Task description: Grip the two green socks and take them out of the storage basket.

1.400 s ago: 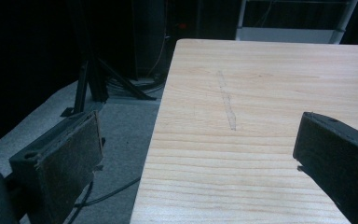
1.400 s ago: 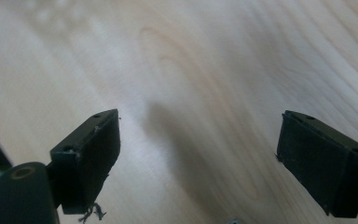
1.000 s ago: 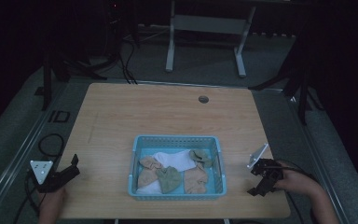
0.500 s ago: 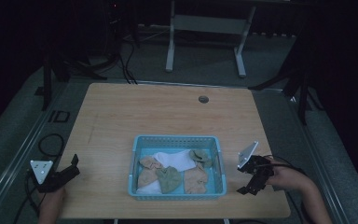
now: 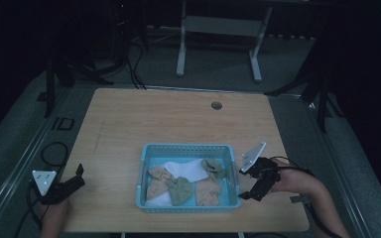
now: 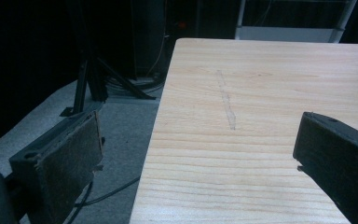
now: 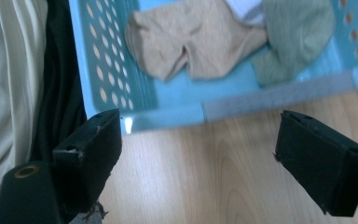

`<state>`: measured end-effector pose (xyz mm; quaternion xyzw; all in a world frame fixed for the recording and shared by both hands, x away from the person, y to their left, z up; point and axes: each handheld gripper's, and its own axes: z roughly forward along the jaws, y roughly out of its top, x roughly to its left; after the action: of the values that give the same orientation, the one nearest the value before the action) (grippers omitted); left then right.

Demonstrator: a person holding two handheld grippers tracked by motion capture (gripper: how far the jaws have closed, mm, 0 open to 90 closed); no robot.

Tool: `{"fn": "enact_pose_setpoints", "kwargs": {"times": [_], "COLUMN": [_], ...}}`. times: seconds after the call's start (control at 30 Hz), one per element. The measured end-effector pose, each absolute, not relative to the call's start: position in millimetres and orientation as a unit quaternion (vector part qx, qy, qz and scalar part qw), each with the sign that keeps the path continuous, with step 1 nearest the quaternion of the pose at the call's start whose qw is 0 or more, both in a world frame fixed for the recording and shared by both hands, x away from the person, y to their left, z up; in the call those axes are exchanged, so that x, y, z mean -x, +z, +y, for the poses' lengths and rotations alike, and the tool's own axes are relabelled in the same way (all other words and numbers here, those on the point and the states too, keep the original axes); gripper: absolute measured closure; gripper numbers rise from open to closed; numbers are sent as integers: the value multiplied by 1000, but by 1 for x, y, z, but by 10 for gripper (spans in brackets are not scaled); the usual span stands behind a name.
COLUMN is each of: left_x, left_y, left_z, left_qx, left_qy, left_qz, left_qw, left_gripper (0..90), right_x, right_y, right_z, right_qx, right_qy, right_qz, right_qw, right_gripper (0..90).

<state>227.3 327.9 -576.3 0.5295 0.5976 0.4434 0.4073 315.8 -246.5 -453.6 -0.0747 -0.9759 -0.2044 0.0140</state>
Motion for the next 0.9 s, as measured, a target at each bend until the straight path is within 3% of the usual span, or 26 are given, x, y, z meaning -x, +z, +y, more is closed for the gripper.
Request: {"fn": "enact_pose_setpoints", "kwargs": {"times": [0.9], "left_x": [-227], "left_y": [-576], "left_z": [328], "left_qx": [-530], "left_qy": [443], "left_qz": [596], "left_qw": [410], "left_gripper": [13], "right_x": [-325], "right_y": [-447], "right_z": [-163], "right_qx": [10], "right_qy": [-187], "right_qz": [-982], "right_qw": [16], "right_gripper": [148]}}
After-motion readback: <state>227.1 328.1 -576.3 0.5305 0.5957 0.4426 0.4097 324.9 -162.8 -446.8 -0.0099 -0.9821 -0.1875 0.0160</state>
